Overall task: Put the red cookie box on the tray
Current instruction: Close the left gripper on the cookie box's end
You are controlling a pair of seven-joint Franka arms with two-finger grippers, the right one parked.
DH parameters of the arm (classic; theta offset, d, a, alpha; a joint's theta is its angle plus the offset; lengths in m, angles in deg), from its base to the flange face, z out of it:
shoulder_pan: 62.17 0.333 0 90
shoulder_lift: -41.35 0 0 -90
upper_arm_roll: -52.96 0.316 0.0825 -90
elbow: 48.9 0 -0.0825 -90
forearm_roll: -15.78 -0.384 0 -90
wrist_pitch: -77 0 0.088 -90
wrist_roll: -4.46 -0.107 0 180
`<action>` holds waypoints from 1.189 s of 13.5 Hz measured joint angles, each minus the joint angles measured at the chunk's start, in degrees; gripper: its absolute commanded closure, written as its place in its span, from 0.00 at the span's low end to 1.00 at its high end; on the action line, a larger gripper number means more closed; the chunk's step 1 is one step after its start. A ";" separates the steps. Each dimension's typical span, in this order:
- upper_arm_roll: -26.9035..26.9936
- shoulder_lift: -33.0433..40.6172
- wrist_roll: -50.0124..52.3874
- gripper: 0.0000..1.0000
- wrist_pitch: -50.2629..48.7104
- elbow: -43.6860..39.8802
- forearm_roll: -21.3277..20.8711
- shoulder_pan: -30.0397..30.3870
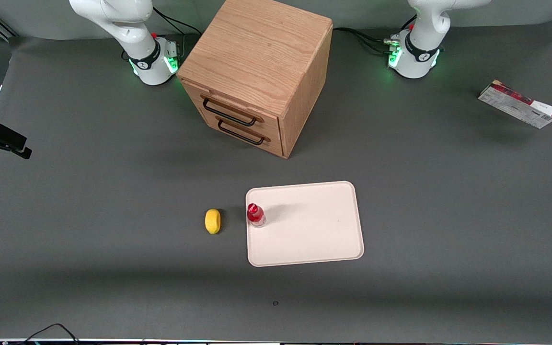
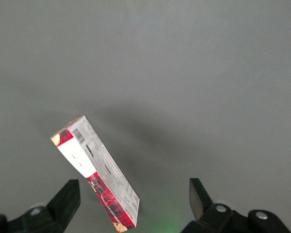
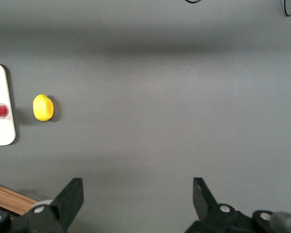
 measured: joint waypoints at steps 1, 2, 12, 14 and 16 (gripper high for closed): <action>1.67 0.96 -0.03 0.00 2.40 3.08 -0.64 0.05; 3.00 1.85 -0.05 0.00 4.95 5.78 -1.46 0.10; 5.50 3.04 -4.73 0.00 29.88 23.97 -4.40 10.95; 5.51 2.51 -4.73 0.00 32.88 25.96 -4.45 12.22; 5.51 1.39 -4.73 0.00 35.33 26.77 -4.55 13.07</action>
